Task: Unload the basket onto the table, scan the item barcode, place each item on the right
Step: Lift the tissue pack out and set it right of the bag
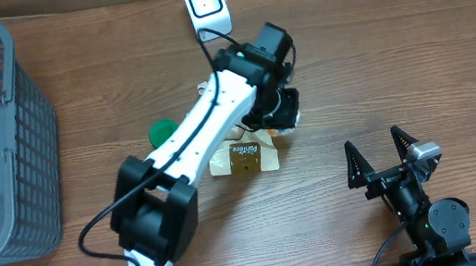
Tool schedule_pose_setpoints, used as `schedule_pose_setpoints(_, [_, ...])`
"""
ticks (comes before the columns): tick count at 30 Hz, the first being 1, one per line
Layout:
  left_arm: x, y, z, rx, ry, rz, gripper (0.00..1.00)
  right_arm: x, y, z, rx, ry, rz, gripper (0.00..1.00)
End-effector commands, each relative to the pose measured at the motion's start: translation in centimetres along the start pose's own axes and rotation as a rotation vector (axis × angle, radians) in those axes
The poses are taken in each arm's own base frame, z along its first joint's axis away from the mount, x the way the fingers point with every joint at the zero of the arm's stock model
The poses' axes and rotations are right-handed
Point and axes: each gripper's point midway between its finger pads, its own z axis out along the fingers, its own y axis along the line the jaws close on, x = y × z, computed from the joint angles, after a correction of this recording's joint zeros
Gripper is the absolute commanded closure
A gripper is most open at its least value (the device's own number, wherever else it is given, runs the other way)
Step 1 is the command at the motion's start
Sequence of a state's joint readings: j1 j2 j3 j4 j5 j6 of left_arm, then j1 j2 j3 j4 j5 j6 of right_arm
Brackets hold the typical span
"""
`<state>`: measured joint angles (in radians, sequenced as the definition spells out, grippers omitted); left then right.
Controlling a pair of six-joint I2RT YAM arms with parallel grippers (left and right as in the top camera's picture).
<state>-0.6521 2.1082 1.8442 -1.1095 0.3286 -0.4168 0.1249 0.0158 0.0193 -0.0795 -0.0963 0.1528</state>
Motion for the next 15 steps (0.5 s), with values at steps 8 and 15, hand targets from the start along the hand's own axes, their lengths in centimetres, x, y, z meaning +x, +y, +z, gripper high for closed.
schedule_pose_setpoints(8, [0.2, -2.5, 0.6, 0.057, 0.004, 0.087, 0.65, 0.3, -0.3, 0.0, 0.011, 0.001, -0.004, 0.0])
schedule_pose_setpoints(15, [-0.8, -3.5, -4.4, 0.103, -0.064, 0.175, 0.53, 0.3, -0.3, 0.0, 0.011, 0.001, -0.004, 0.0])
